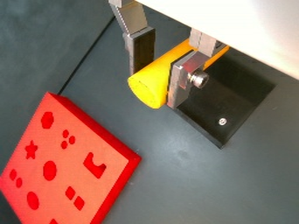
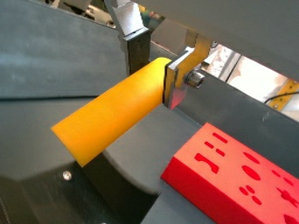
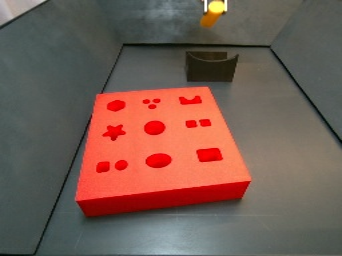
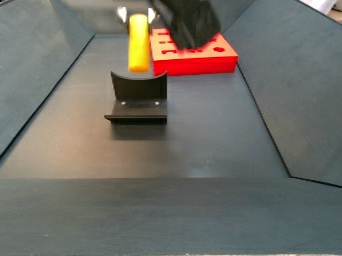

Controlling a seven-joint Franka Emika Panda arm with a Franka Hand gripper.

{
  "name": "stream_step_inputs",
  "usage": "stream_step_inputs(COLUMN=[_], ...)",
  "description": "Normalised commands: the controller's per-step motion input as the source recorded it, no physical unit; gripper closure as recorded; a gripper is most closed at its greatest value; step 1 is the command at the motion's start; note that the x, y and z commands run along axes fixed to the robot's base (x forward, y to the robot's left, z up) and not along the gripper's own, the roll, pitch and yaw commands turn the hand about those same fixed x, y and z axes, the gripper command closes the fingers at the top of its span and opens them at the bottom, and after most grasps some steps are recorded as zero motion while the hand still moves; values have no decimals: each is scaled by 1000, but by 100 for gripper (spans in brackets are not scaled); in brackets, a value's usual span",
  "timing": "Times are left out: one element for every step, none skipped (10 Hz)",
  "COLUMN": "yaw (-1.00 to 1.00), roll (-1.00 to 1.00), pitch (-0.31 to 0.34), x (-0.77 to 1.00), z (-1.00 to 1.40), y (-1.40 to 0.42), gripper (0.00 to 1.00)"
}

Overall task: Pick up the oval object. Move up. Place the oval object on the fixture. Regrasp the oval object. Move to above the board. Insert the oval object.
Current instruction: Place the oval object on the fixture.

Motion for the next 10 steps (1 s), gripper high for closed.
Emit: stream_step_inputs(yaw=[-137, -161, -194, -209, -206, -202, -180, -162, -132, -118], roll=[-858, -751, -538, -368, -227, -197, -178, -172, -121, -117], pitch=[219, 198, 145, 109, 59, 35, -5, -29, -60, -65], x=[156, 158, 164, 175, 187, 181, 135, 113, 81, 72], z=[-1000, -1000, -1000, -1000, -1000, -958, -692, -505, -410, -403], y=[135, 135, 139, 140, 132, 132, 100, 81, 125, 128], gripper=[100, 100, 100, 100, 100, 100, 100, 100, 100, 100])
